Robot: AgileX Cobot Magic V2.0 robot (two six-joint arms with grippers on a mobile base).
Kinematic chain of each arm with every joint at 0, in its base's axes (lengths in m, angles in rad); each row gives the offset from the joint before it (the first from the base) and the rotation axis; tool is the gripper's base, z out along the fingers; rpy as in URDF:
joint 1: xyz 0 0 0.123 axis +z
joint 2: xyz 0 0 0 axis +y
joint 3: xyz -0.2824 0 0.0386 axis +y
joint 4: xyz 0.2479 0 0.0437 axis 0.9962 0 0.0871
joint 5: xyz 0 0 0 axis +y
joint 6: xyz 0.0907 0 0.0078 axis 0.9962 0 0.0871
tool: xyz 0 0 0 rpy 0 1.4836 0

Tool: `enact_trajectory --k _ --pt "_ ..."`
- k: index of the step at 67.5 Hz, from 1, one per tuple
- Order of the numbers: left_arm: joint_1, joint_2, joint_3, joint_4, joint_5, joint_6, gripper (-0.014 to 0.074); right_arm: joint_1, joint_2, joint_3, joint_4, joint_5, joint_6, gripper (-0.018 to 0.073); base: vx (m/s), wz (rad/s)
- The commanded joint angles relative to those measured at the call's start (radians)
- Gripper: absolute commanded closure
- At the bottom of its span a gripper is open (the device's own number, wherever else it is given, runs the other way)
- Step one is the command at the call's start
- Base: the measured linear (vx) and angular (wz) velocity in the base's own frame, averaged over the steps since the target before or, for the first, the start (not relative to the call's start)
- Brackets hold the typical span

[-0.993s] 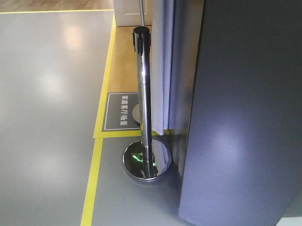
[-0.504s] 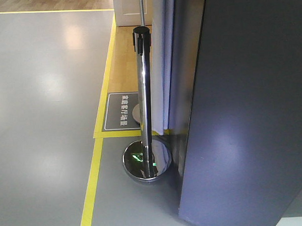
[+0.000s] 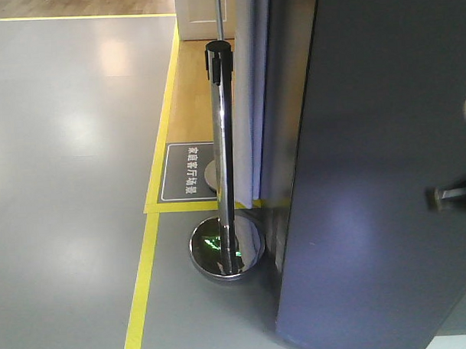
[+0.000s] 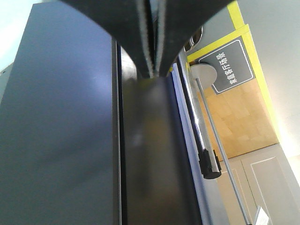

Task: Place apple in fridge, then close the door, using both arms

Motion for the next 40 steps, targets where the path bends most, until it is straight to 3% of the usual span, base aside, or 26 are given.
enact_trajectory --k 1,6,17,40 --pt "0.000 0.006 -0.026 0.004 -0.074 -0.010 0.0602 -0.133 0.054 -0.084 0.098 -0.113 -0.123 0.0561 0.00 0.00" --pt "0.000 0.006 -0.026 0.004 -0.074 -0.010 0.0602 -0.219 0.099 -0.115 0.193 -0.174 -0.218 0.0561 0.00 0.00" --pt "0.000 0.006 -0.026 0.004 -0.074 -0.010 0.0602 -0.345 0.189 -0.182 0.294 -0.298 -0.274 0.0561 0.00 0.00" --pt "0.000 0.006 -0.026 0.004 -0.074 -0.010 0.0602 -0.369 0.322 -0.260 0.310 -0.658 -0.280 0.0561 0.00 0.00"
